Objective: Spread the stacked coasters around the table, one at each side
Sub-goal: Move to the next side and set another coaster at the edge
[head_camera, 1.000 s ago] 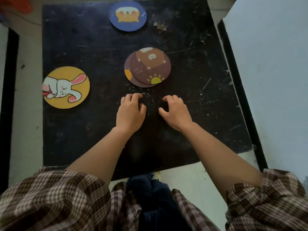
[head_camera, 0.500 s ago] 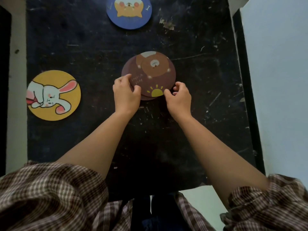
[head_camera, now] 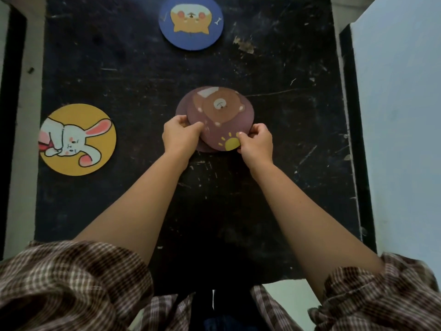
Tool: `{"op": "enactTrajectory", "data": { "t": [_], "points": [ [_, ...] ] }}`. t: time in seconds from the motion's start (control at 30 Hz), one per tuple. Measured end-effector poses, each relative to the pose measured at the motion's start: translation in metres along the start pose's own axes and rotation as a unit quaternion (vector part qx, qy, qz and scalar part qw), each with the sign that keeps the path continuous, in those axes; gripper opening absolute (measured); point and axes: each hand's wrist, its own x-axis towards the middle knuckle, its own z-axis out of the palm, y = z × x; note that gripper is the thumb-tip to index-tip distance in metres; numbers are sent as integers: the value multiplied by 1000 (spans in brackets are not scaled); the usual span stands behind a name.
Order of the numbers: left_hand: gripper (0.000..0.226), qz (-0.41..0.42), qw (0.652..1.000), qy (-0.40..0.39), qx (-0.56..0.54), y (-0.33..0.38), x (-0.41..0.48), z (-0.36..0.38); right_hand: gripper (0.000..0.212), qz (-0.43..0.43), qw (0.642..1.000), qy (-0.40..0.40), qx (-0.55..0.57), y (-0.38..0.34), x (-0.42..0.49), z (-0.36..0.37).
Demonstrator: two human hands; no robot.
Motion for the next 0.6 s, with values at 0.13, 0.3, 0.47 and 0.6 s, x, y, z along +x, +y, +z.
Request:
{"op": "enactTrajectory", "data": {
  "t": [0.13, 0.3, 0.47, 0.6],
  "points": [
    [29, -20, 997, -64, -31, -18, -25, -13, 14, -52, 997, -54, -29, 8, -7, -19],
    [35, -54, 995, -60, -58, -50, -47, -32, 21, -47, 981, -181, -53, 25, -17, -47],
    [44, 29, 985, -138, 96, -68, -65, -44, 25, -73, 941, -270, -189, 29, -24, -55],
    [16, 68, 963, -128, 227, -78, -78, -43, 23, -93, 929, -271, -235, 30, -31, -50]
  ]
}}
